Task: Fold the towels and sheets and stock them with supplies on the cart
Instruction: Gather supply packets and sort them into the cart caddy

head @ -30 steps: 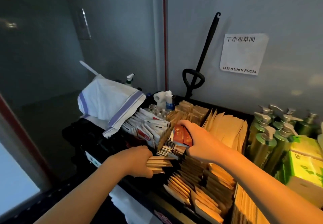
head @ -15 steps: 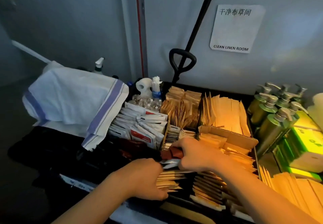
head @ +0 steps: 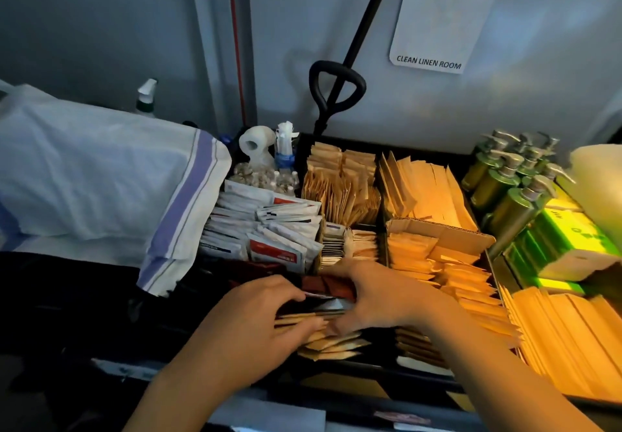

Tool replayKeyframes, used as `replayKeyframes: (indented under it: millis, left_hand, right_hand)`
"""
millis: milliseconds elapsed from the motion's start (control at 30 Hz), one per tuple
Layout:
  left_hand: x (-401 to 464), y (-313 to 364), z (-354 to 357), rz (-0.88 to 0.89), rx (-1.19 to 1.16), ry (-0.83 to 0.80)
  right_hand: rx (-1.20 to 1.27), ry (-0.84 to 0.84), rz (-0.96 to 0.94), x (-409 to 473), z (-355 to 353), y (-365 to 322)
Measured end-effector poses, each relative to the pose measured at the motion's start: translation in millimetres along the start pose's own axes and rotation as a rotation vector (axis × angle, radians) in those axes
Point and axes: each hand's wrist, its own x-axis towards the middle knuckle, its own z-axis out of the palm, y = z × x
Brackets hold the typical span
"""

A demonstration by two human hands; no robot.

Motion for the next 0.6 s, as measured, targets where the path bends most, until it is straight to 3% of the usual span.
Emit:
replayKeyframes:
  millis: [133,300,600]
  left_hand:
    - [-4,-7,16,0.024,-0.185,0.130]
    - [-1,-12,39,0.065,-0.213,0.078]
    - [-1,-10,53,0.108,-0.303,0.316]
  right_hand:
    - [-0.073,0.217,0.038,-20,1,7]
    - [0.007,0.173,0.043,-22,20,5]
    - [0.171,0.259,-0.011,-15,45,2]
